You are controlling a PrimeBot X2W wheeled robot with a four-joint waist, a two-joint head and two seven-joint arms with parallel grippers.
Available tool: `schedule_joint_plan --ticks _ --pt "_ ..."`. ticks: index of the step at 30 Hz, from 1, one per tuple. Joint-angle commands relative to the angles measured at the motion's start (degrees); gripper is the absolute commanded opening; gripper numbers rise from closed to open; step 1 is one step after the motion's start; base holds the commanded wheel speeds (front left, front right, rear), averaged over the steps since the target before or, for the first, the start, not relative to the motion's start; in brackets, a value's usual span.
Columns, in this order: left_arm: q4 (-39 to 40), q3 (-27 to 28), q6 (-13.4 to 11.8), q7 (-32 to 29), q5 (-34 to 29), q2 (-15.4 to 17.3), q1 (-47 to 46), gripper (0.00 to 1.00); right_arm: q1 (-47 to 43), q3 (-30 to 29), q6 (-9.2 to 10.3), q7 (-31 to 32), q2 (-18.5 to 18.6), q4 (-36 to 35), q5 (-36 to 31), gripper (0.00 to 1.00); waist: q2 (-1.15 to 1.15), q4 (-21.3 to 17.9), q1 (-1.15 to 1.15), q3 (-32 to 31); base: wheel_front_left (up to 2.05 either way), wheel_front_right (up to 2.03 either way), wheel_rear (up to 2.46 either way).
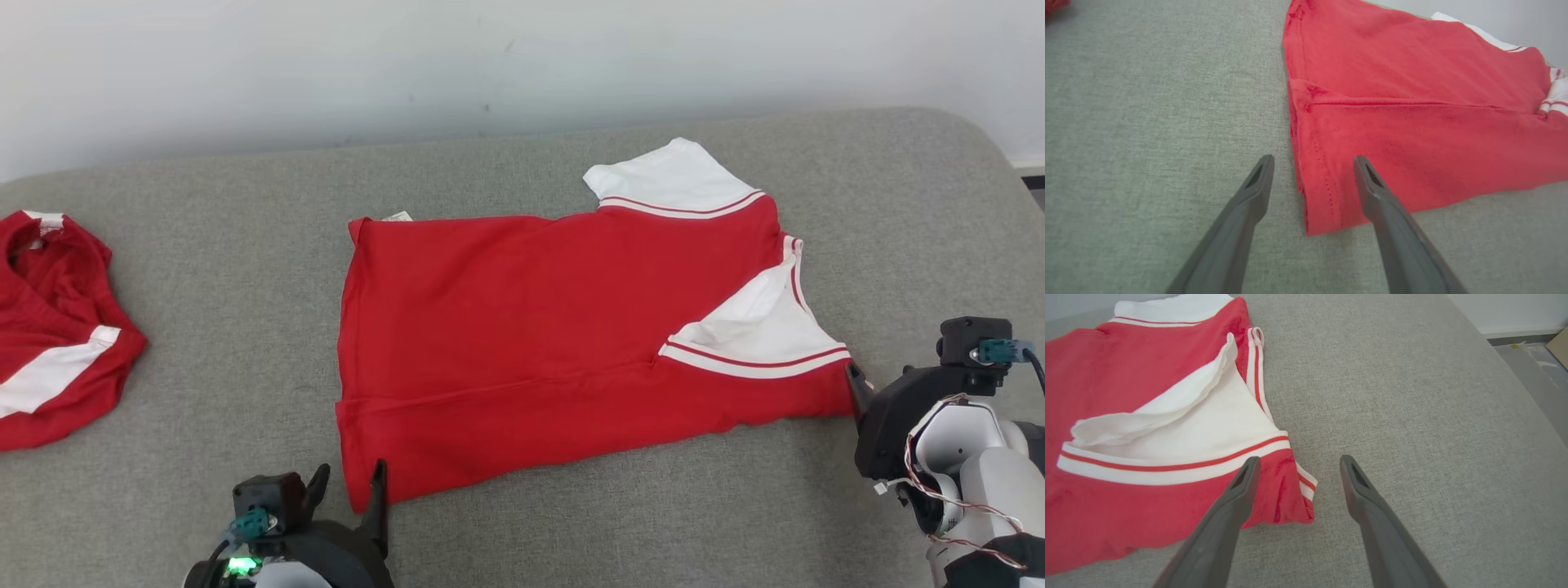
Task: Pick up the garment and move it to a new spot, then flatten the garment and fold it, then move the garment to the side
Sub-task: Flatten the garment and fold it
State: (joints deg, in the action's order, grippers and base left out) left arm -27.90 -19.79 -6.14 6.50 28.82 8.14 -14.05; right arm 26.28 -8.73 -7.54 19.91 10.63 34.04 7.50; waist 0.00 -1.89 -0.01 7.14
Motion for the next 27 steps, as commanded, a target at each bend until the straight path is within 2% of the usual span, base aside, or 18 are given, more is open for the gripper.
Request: schedule_joint_plan --ticks 1,11,18,19,20,21,25,27 --pt "-0.2 -0.4 -0.8 -0.8 -0.8 0.6 -1.1 1.00 -0.3 -0.5 0.11 1.2 -0.5 0.4 -0.6 1.00 0.00 0.0 0.01 1.0 0.00 0.00 0.00" --pt "-0.9 -1.8 -1.4 -3.3 -1.7 1.2 -2.7 1.00 2.4 -2.7 0.11 4.1 -1.4 3.1 -3.6 1.00 0.00 0.7 0.01 3.9 0.00 0.00 0.00" --pt "-1.5 -2.7 -0.9 -4.8 -1.1 1.1 -3.1 1.00 3.1 -2.6 0.11 5.1 -2.7 6.4 -3.0 1.00 0.00 1.4 0.01 5.6 0.00 0.00 0.00" --pt "-1.8 -2.9 -0.5 -5.3 -0.8 1.0 -3.0 0.66 3.0 -2.4 0.11 5.4 -3.0 6.9 -2.7 0.52 0.00 1.5 0.01 5.7 0.00 0.00 0.00" --pt "-2.0 -3.1 -0.4 -5.6 -0.7 1.0 -2.9 0.40 2.9 -2.1 0.04 5.5 -3.1 7.3 -2.4 0.19 0.00 1.5 0.01 5.7 0.00 0.00 0.00" --pt "-2.2 -3.3 -0.1 -6.1 -0.5 0.9 -2.6 0.00 2.6 -1.8 0.00 5.6 -3.1 7.7 -2.1 0.00 0.00 1.6 0.01 5.6 0.00 0.00 0.00" --pt "-2.6 -3.8 0.4 -6.9 0.3 0.7 -1.0 0.00 1.0 -2.4 0.05 4.0 -2.8 7.1 -0.2 0.00 0.00 1.7 0.01 4.2 0.00 0.00 0.00" --pt "-2.6 -3.8 0.5 -7.3 0.9 1.4 0.4 0.00 -0.6 -4.0 0.06 1.8 -3.3 4.7 1.7 0.00 0.00 1.5 0.01 2.3 0.00 0.00 0.00"
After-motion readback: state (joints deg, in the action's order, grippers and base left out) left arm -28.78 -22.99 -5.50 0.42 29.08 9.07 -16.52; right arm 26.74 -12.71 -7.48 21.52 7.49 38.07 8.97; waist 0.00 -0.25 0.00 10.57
